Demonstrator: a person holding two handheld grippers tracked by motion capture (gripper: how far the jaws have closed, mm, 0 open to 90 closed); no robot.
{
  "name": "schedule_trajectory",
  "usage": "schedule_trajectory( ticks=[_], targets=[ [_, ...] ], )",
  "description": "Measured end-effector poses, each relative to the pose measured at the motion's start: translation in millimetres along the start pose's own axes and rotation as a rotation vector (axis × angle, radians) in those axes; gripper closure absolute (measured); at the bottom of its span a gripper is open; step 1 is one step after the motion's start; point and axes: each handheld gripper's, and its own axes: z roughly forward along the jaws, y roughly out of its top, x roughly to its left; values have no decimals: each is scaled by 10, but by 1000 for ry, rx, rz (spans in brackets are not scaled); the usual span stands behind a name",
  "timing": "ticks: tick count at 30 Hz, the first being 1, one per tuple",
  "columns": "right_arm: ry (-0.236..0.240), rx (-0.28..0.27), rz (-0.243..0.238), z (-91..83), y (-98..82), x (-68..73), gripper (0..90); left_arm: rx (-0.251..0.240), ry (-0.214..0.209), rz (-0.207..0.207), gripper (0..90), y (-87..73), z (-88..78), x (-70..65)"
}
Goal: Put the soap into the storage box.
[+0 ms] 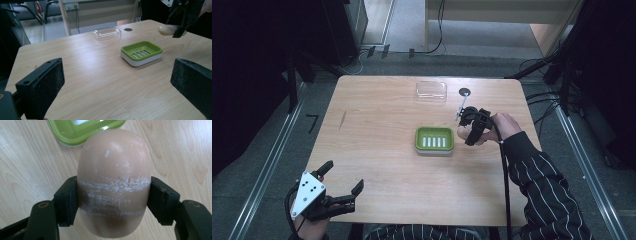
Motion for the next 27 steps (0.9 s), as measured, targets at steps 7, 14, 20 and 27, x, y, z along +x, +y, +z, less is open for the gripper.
schedule_trajectory(
  ticks=[7,14,20,27],
  targets=[
    [0,-1,-22,-2,79,9,336,1,1,-1,0,-3,-4,-3],
    [0,-8,-44,-12,173,26,336,1,8,-6,0,-12,-26,0],
    [9,-9,-72,7,272,36,336,0,19,-12,0,-23,-54,5],
    [4,-18,-93,1,363,51,336,0,30,-14,0,-33,-88,6]
  ],
)
